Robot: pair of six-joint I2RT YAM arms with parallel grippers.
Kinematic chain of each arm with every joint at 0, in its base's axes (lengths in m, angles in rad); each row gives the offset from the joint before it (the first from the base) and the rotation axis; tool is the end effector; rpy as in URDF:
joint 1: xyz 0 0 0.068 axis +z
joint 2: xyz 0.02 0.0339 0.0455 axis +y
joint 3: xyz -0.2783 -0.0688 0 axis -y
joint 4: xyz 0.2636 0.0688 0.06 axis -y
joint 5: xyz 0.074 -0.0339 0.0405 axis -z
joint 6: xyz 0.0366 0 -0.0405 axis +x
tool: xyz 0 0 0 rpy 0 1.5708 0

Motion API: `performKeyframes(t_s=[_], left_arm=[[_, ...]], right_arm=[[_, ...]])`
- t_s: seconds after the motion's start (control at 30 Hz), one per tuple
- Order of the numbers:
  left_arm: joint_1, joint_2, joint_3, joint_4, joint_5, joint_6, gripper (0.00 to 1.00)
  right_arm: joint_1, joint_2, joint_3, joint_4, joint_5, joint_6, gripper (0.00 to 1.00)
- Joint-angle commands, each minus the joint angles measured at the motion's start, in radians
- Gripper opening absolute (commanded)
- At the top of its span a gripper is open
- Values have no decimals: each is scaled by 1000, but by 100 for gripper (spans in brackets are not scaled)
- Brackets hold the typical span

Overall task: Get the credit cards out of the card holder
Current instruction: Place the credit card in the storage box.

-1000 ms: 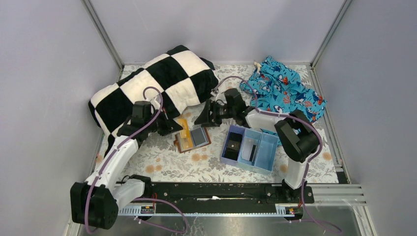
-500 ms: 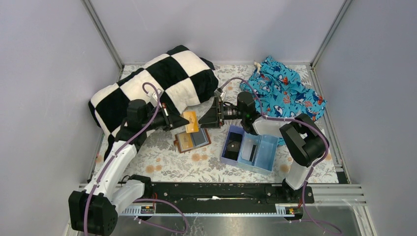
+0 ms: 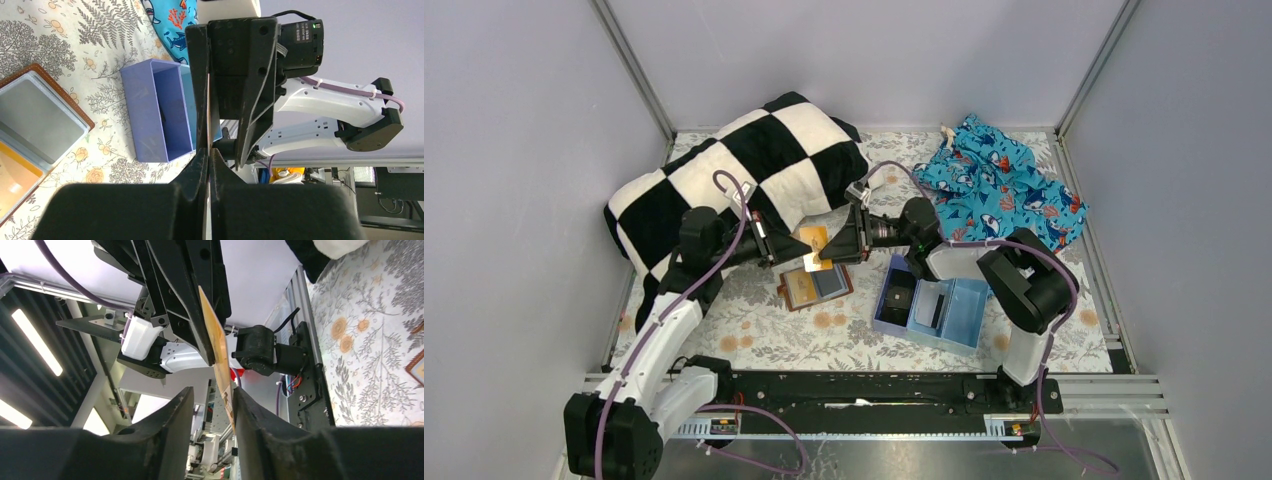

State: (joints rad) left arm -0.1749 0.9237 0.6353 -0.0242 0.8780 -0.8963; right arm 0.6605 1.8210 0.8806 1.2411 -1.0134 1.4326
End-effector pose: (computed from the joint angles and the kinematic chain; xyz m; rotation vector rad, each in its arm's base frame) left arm 0.2065 -0.0651 0.2881 -0.0651 2.0700 -1.5192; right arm 0.2825 0.2588 0.2332 -0.4917 1.8519 2.2233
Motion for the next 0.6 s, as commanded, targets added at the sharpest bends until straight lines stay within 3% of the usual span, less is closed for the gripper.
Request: performKeyframes(t_s=[0.0, 0.1, 0.23, 0.4, 0.5, 0.57], left_arm=[[5, -23, -17, 66, 7, -2, 0], [5, -22, -20, 67, 11, -1, 0], [5, -18, -18, 53, 15, 10, 0], [5, -1, 5, 4, 23, 41, 3], [6, 33, 66, -133, -9, 126, 45], [8, 43, 106, -197, -46, 168, 61]], right_arm=[[43, 16, 45, 113, -6, 47, 37], [44, 13, 30, 117, 27, 45, 26], [41, -15, -10, 57, 101, -4, 0], [18, -134, -60, -230, 187, -195, 0], [-21, -252, -67, -547, 252, -366, 0], [-68, -347, -88, -762, 333, -472, 0]])
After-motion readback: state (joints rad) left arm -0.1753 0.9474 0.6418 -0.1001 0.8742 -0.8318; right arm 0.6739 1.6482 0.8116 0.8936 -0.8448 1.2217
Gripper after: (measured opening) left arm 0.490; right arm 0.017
